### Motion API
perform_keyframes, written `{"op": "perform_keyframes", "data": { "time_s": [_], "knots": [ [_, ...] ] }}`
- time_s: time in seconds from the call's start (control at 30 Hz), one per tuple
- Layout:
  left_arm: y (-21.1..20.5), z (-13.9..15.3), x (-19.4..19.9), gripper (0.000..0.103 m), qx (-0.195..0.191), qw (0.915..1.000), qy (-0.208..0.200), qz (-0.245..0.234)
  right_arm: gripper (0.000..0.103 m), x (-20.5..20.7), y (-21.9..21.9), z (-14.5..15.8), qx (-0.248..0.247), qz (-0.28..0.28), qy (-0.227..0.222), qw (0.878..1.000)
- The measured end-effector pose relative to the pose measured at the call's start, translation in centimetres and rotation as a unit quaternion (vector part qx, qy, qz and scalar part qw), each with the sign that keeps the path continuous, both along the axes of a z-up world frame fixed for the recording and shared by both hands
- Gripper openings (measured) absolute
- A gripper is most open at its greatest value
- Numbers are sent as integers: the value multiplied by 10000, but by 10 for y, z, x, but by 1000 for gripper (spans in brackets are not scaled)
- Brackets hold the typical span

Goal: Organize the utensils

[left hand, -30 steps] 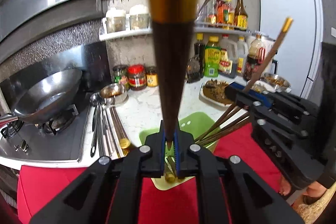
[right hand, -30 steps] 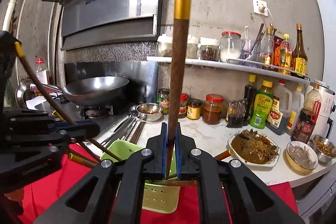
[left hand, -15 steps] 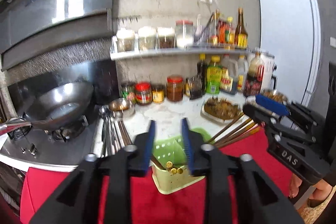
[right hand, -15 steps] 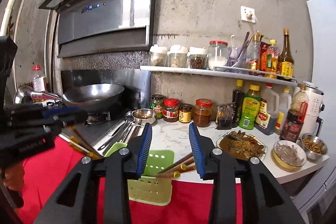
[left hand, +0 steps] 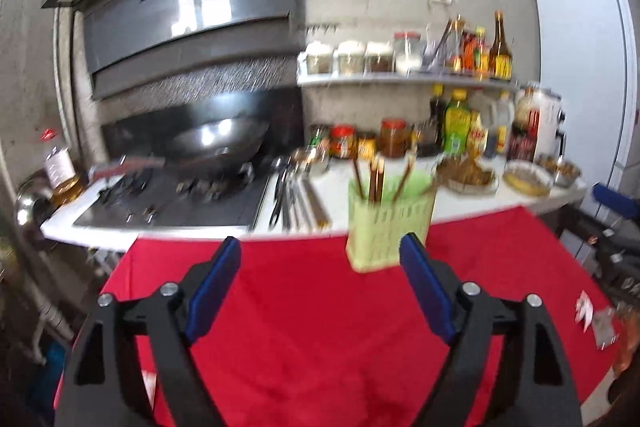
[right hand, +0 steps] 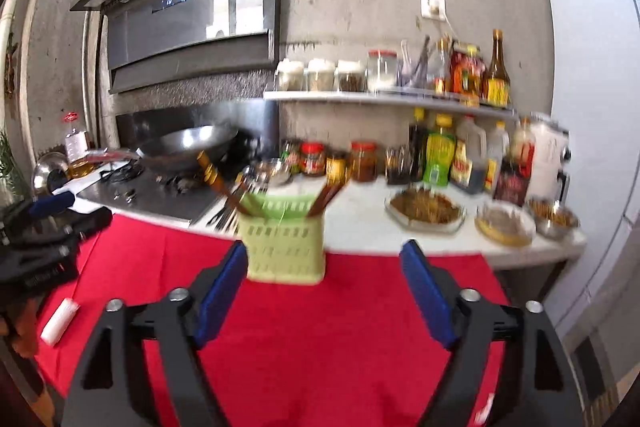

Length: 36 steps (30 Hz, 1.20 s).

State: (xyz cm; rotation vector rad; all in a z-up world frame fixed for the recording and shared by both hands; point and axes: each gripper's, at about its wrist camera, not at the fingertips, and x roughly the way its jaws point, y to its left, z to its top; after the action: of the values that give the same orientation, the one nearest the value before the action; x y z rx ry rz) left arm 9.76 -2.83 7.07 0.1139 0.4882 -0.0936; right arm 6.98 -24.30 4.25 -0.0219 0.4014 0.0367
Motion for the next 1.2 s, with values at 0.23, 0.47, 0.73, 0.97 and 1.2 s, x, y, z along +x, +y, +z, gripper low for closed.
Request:
{"op": "perform_keyframes", "data": {
  "time_s": [0.23,0.47,0.73,0.97,1.2],
  "knots": [
    [8,-50,-45,97,160,9982,564,107,88,-45,11,-38,-6,-94,505,9987],
    [17,-75,-68,97,185,9943,1026,219,92,-73,14,-62,124,-251,915,9954],
    [29,-74,-73,97,48,9941,1048,291,93,-79,13,-67,24,-405,973,9944],
    [30,-74,-69,97,45,9936,1081,334,93,-70,13,-74,40,-389,1098,9932],
    [27,-74,-65,97,74,9935,1099,302,93,-68,12,-76,55,-401,1115,9929]
  ]
}}
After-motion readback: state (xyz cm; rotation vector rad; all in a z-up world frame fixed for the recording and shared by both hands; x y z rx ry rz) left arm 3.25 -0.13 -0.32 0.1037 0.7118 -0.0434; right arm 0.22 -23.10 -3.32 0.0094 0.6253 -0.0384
